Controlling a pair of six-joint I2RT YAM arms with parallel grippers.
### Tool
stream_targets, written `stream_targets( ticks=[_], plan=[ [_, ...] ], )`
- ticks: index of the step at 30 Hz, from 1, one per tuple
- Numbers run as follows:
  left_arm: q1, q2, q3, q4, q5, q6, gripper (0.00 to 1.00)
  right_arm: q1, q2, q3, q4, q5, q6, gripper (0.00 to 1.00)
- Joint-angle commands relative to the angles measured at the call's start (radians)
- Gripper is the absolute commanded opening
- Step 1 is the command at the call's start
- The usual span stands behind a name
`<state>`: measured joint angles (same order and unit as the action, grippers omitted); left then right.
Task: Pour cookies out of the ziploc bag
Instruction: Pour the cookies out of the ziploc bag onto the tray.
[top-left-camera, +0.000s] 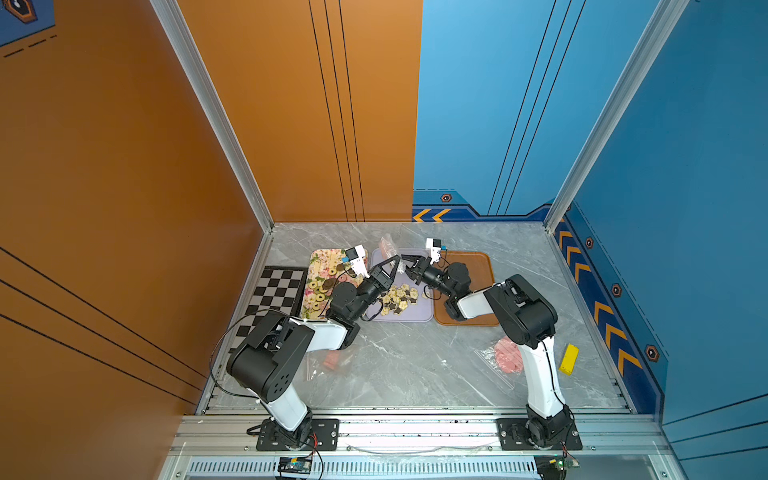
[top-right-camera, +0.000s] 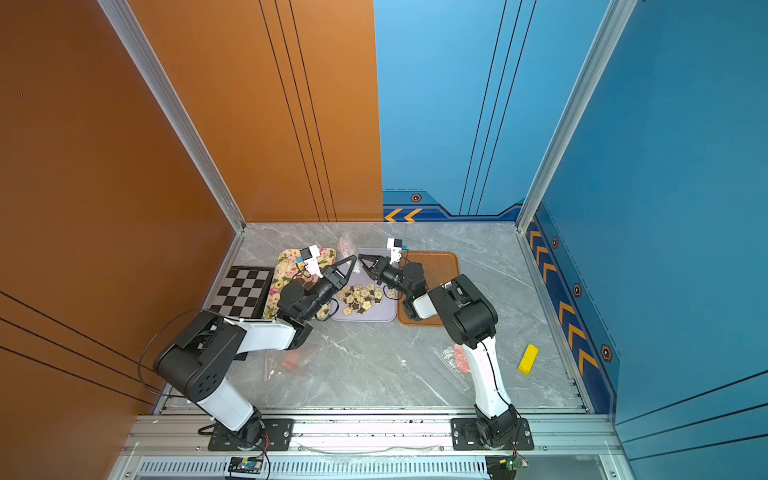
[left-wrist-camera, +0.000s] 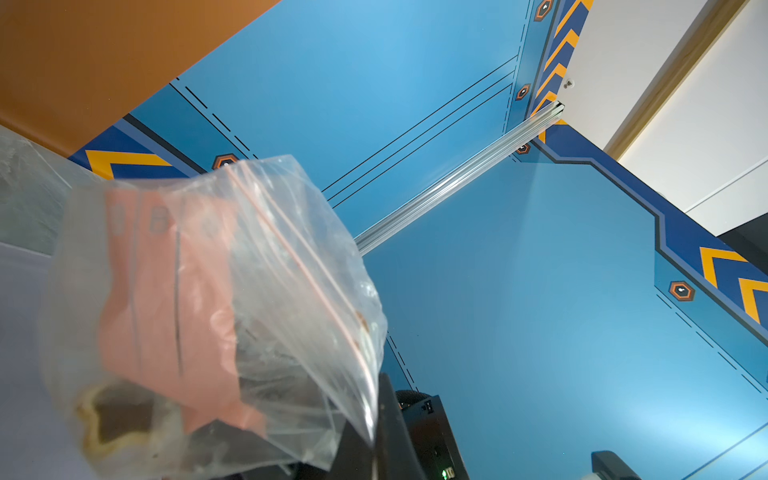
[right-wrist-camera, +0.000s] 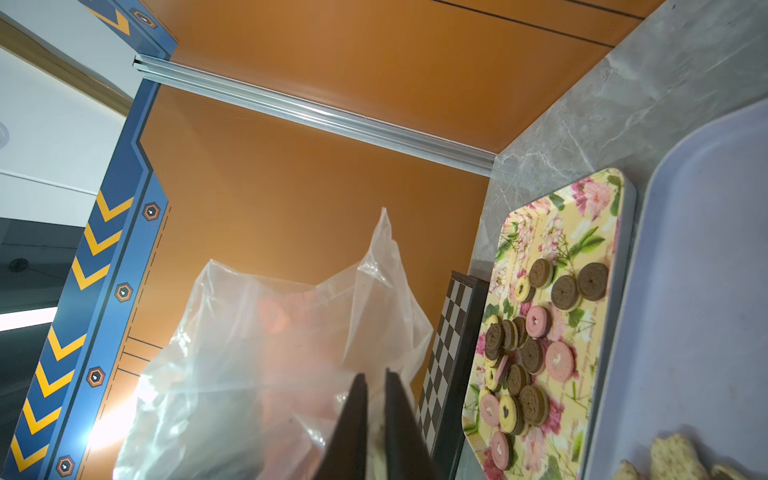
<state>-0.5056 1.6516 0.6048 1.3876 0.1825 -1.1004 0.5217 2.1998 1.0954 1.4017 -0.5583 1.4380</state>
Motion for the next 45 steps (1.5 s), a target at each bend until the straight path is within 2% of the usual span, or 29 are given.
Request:
stream_targets(
  ticks=[1, 2, 4, 8, 13, 14, 16, 18, 20, 21, 24, 25, 27, 28, 29, 30, 32, 33, 34, 36, 37, 39, 42, 45],
  plan=[
    [0.007, -0.042, -0.046, 0.022, -0.049, 0.002, 0.0, 0.021, -0.065, -0.071, 0.019, 0.065, -0.05, 0.0],
    [0.021, -0.048, -0.056, 0.021, -0.041, -0.009, 0.0, 0.017, -0.113, -0.147, 0.017, 0.113, -0.075, 0.0],
    [0.054, -0.061, -0.073, 0.022, -0.024, -0.036, 0.0, -0.017, -0.194, -0.222, 0.016, 0.098, -0.085, 0.0],
    [0.07, -0.04, -0.056, 0.022, 0.031, -0.046, 0.0, -0.081, -0.208, -0.225, 0.017, -0.005, -0.026, 0.0],
    [0.068, -0.007, -0.044, 0.021, 0.066, -0.038, 0.0, -0.106, -0.218, -0.263, 0.016, -0.042, -0.043, 0.0],
    [0.071, 0.001, -0.047, 0.022, 0.07, -0.038, 0.02, -0.109, -0.219, -0.264, 0.017, -0.049, -0.045, 0.0],
    [0.079, 0.026, -0.05, 0.022, 0.081, -0.024, 0.18, -0.116, -0.214, -0.255, 0.016, -0.066, -0.034, 0.0],
    [0.083, 0.057, -0.049, 0.021, 0.098, 0.011, 0.26, -0.126, -0.207, -0.229, 0.013, -0.096, -0.016, 0.0],
    [0.088, 0.093, -0.064, 0.022, 0.087, 0.037, 0.41, -0.135, -0.207, -0.192, -0.041, -0.131, -0.01, 0.0],
    [0.089, 0.108, -0.074, 0.022, 0.082, 0.05, 0.53, -0.138, -0.215, -0.173, -0.093, -0.147, -0.026, 0.0],
    [0.097, 0.106, -0.097, 0.022, 0.098, 0.096, 0.76, -0.135, -0.282, -0.129, -0.331, -0.178, -0.156, 0.0],
    [0.102, 0.088, -0.116, 0.021, 0.09, 0.115, 0.8, -0.129, -0.329, -0.1, -0.509, -0.179, -0.262, 0.0],
    [0.113, 0.05, -0.147, 0.001, 0.071, 0.157, 0.85, -0.091, -0.439, -0.006, -0.965, -0.113, -0.567, 0.0],
    [0.116, 0.027, -0.154, -0.036, 0.058, 0.185, 0.85, -0.045, -0.487, 0.108, -1.301, 0.004, -0.799, 0.0],
    [0.115, 0.006, -0.154, -0.079, 0.047, 0.221, 0.85, -0.012, -0.498, 0.188, -1.486, 0.109, -0.921, 0.0],
    [0.111, -0.009, -0.151, -0.122, 0.034, 0.252, 0.85, -0.002, -0.49, 0.237, -1.552, 0.168, -0.971, 0.0],
    [0.098, -0.025, -0.149, -0.174, 0.001, 0.297, 0.85, -0.045, -0.439, 0.272, -1.485, 0.03, -0.845, 0.0],
    [0.098, -0.026, -0.155, -0.174, -0.013, 0.301, 0.92, -0.047, -0.424, 0.287, -1.467, -0.01, -0.817, 0.0],
    [0.098, -0.027, -0.166, -0.174, -0.036, 0.305, 0.95, -0.023, -0.417, 0.337, -1.561, 0.036, -0.879, 0.0],
    [0.099, -0.035, -0.185, -0.191, -0.069, 0.331, 0.99, 0.044, -0.387, 0.457, -1.776, 0.212, -1.041, 0.0],
    [0.1, -0.039, -0.19, -0.203, -0.083, 0.346, 0.98, 0.047, -0.346, 0.504, -1.822, 0.215, -1.052, 0.0],
    [0.104, -0.044, -0.198, -0.203, -0.08, 0.354, 0.98, 0.03, -0.298, 0.552, -1.836, 0.132, -1.015, 0.0],
    [0.106, -0.056, -0.204, -0.205, -0.076, 0.362, 0.98, 0.06, -0.298, 0.587, -1.895, 0.232, -1.062, 0.0],
    [0.122, -0.054, -0.211, -0.203, -0.064, 0.356, 0.98, 0.06, -0.272, 0.64, -1.978, 0.256, -1.093, 0.0]
  ],
)
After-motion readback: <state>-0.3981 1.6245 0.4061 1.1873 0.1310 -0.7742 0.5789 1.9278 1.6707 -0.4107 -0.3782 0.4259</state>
